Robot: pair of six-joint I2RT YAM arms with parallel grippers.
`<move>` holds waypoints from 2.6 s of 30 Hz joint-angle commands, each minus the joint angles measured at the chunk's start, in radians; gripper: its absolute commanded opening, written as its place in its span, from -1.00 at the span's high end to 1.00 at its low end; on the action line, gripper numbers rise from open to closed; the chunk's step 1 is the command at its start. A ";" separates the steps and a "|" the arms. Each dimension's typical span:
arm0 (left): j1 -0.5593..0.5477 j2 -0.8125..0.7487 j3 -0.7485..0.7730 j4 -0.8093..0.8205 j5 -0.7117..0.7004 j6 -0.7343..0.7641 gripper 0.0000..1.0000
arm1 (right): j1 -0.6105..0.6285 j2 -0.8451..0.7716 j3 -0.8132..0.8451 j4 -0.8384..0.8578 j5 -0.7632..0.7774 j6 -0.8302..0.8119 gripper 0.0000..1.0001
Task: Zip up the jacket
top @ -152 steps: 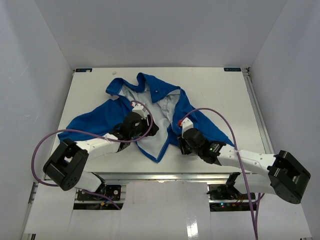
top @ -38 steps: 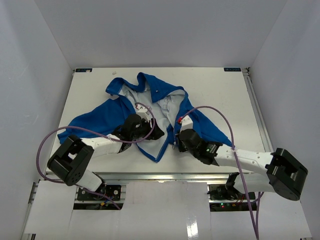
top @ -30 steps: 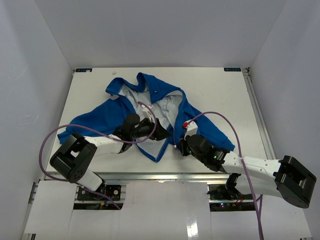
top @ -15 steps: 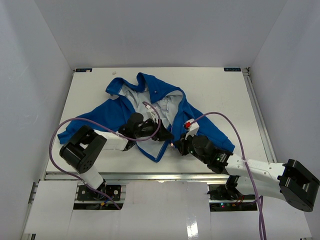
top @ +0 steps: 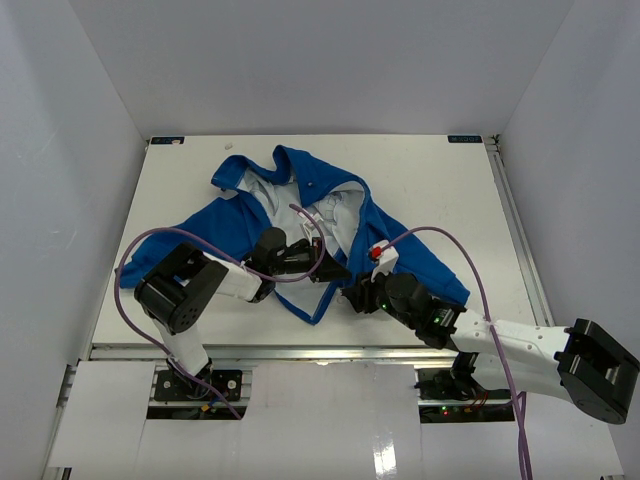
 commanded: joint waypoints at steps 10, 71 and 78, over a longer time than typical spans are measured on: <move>-0.006 0.005 -0.014 0.198 0.137 -0.030 1.00 | -0.075 -0.081 -0.030 0.057 -0.121 -0.017 -0.10; -0.006 -0.010 -0.030 0.206 0.038 -0.033 1.00 | -0.143 -0.007 -0.109 0.200 -0.364 -0.064 0.36; -0.006 -0.021 -0.029 0.184 0.025 -0.021 1.00 | -0.137 0.006 -0.104 0.194 -0.369 -0.066 0.29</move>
